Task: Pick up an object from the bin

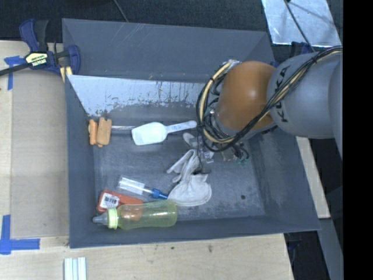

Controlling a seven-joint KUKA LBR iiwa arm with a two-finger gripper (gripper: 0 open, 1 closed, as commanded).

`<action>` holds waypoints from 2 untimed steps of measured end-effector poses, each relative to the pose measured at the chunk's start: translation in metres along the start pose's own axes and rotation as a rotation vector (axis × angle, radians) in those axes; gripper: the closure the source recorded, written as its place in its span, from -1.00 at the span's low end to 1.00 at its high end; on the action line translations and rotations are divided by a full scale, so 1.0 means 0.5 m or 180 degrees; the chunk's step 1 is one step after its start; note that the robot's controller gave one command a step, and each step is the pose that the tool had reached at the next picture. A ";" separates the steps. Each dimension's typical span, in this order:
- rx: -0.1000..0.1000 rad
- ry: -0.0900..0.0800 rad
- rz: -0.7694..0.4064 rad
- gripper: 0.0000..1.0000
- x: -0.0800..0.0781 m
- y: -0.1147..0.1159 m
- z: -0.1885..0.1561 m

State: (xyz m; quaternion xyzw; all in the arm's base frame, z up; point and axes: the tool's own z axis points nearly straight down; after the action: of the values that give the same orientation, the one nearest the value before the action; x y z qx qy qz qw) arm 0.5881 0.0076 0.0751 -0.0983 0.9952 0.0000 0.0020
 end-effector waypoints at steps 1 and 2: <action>0.0000 0.0000 0.0000 1.00 0.000 0.000 0.000; 0.0000 0.0003 -0.0010 1.00 -0.015 0.035 -0.230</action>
Offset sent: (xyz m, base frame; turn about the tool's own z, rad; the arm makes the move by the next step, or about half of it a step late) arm 0.0029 0.0196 0.1146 -0.0040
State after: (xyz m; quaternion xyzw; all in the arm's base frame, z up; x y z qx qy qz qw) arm 0.5918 0.0265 0.1899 -0.0998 0.9950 -0.0001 0.0014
